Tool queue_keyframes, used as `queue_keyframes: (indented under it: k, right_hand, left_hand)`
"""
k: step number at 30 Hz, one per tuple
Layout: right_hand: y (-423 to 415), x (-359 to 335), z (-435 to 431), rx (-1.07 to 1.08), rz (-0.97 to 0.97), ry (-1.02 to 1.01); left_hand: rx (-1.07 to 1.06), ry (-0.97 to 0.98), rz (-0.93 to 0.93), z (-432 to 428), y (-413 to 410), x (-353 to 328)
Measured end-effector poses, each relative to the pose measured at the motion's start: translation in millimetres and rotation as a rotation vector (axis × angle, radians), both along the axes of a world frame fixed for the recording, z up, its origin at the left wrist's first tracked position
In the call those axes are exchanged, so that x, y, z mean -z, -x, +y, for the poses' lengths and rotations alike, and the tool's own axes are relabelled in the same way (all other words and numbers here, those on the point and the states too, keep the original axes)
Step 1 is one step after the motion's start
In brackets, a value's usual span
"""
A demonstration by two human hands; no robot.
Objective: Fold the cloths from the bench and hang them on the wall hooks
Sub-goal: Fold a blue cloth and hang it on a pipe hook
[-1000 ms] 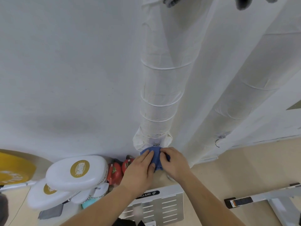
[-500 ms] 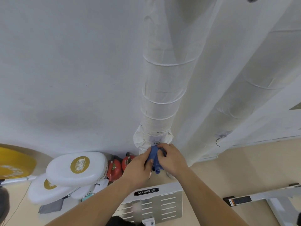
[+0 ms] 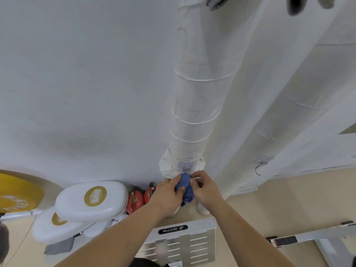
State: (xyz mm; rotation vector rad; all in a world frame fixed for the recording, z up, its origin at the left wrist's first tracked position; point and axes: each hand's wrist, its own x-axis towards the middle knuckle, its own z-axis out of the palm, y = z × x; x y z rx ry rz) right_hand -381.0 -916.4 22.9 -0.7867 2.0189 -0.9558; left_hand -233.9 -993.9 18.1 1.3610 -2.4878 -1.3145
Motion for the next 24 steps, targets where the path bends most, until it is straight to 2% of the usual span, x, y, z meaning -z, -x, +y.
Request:
queue_keyframes:
  k: [4,9,24]
  right_hand:
    - [-1.4,-8.1,0.1,0.002,0.150,-0.004]
    - [-0.1,-17.8,-1.0,-0.062,0.328,-0.003]
    - [0.2,-51.8,24.9,0.091,0.317,0.102]
  left_hand:
    - [0.094,0.073,-0.012,-7.9,-1.2,-20.9]
    - [-0.010,0.134,0.117,-10.7,-10.4,-29.4]
    - [-0.234,0.081,0.187,3.3,-47.4,-41.2]
